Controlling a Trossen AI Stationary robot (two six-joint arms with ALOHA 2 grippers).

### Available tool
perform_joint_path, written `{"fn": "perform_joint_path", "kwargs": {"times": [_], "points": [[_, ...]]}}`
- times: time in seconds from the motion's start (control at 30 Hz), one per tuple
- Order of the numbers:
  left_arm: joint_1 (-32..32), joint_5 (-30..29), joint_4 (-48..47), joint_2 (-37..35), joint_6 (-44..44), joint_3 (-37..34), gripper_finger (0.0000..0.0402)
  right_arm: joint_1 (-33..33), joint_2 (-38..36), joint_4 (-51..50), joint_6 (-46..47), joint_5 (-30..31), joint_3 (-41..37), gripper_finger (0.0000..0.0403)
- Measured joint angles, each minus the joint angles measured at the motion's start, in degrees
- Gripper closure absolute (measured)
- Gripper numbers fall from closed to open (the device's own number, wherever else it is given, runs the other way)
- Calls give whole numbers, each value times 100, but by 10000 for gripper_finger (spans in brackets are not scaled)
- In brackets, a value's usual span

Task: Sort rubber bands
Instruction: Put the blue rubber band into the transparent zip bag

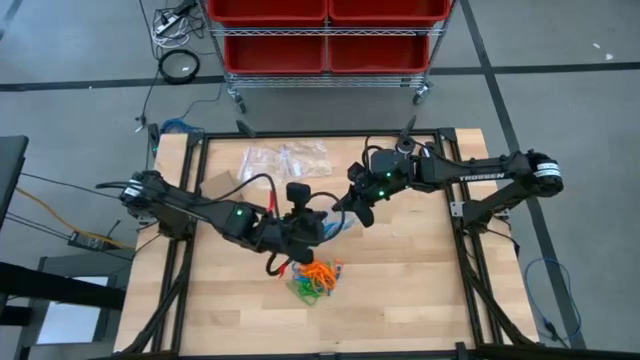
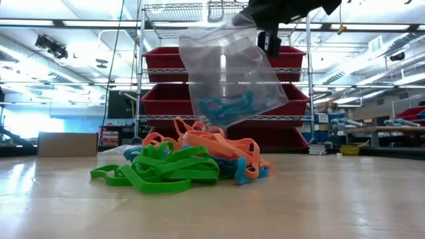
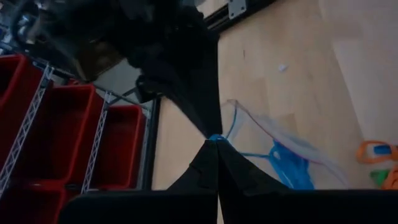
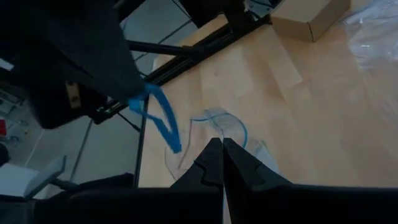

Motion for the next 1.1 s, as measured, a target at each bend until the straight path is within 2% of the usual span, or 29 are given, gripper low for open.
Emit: {"fn": "perform_joint_path", "kwargs": {"times": [0.63,1.1], "points": [[77,117,-54,289,126,-10,390,0,-2,119,53,-151,0,403],[48,207,-20,263,-413,-6,263,-13,-4,60,55,-165,0,403]]}}
